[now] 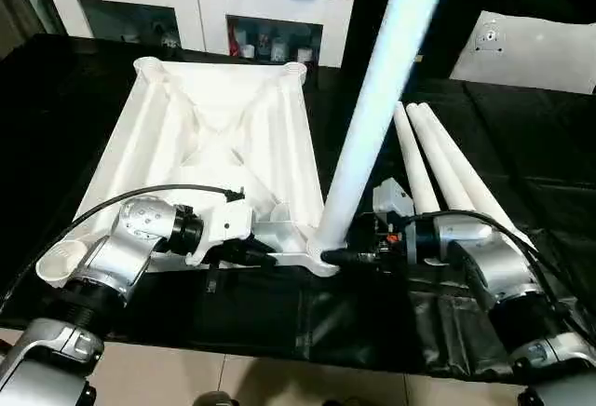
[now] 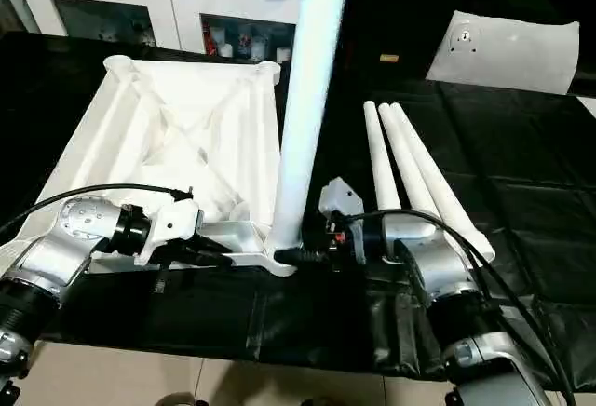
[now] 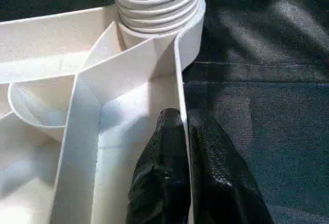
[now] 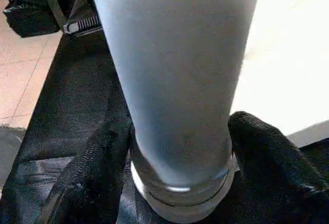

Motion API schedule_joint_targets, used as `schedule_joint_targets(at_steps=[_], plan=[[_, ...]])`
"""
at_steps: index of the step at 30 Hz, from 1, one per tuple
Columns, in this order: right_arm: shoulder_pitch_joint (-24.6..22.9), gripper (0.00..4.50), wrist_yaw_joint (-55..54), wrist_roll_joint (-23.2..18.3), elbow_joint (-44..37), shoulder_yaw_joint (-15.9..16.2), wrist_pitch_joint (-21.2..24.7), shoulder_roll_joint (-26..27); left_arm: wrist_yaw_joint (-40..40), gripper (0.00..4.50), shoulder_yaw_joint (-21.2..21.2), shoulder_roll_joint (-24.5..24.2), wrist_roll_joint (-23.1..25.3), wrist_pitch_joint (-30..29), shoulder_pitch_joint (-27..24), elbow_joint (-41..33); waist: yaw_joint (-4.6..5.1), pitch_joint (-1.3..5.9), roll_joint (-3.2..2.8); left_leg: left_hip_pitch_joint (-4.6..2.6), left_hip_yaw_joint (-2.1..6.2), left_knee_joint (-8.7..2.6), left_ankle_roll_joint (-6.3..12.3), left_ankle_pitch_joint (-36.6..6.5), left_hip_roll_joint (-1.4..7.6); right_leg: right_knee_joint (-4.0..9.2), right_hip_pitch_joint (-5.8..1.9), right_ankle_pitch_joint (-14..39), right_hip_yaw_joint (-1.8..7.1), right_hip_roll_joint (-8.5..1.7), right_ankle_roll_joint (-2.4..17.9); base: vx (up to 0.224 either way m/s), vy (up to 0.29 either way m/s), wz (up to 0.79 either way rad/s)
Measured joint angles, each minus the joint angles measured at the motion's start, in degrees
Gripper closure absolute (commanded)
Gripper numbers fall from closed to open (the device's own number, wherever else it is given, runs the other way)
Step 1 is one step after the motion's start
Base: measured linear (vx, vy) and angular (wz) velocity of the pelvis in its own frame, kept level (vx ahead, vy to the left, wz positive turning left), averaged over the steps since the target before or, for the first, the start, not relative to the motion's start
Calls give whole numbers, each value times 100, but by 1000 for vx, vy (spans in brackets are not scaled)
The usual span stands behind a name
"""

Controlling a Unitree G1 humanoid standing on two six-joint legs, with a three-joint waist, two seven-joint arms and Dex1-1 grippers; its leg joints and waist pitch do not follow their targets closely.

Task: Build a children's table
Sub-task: Rotate leg to tighten

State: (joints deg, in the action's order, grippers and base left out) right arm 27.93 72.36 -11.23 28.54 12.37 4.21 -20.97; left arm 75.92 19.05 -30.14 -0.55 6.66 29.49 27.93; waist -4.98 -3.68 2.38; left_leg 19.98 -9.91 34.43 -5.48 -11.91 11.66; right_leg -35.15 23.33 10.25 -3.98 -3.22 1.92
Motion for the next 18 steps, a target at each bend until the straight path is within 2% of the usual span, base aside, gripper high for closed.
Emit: schedule_joint_targets(at_steps=[7,11,15,16,18], plan=[[34,197,46,-17,64,-14,33,2,-12,450,-14,32,18,-34,-1,0,-10,0,-1,0,0,0,0,0,0,0,-1,0,0,0,0,0,0,0],[-392,199,-474,-45,-379,-251,353,137,-418,450,-73,293,54,-522,-11,-119,-56,13,-24,-11,-5,1,1,0,-6,6,-27,1,1,-11,-2,0,0,0],[-544,199,-1468,41,-499,-457,589,440,-1020,450,-250,608,77,-1302,-44,-193,33,13,-35,-67,-7,-2,3,4,-15,9,-55,16,6,-15,-32,0,0,0],[-539,199,-1997,115,-491,-580,713,700,-1341,450,-334,747,103,-1665,-44,-260,92,14,-39,-93,-7,-4,3,4,-15,10,-57,17,6,-15,-33,0,0,0],[-464,199,-2951,280,-409,-804,843,1173,-1888,450,-491,1034,197,-2188,-38,-359,199,8,-64,-92,-7,-3,2,5,-19,15,-50,17,6,-15,-34,0,0,0]])
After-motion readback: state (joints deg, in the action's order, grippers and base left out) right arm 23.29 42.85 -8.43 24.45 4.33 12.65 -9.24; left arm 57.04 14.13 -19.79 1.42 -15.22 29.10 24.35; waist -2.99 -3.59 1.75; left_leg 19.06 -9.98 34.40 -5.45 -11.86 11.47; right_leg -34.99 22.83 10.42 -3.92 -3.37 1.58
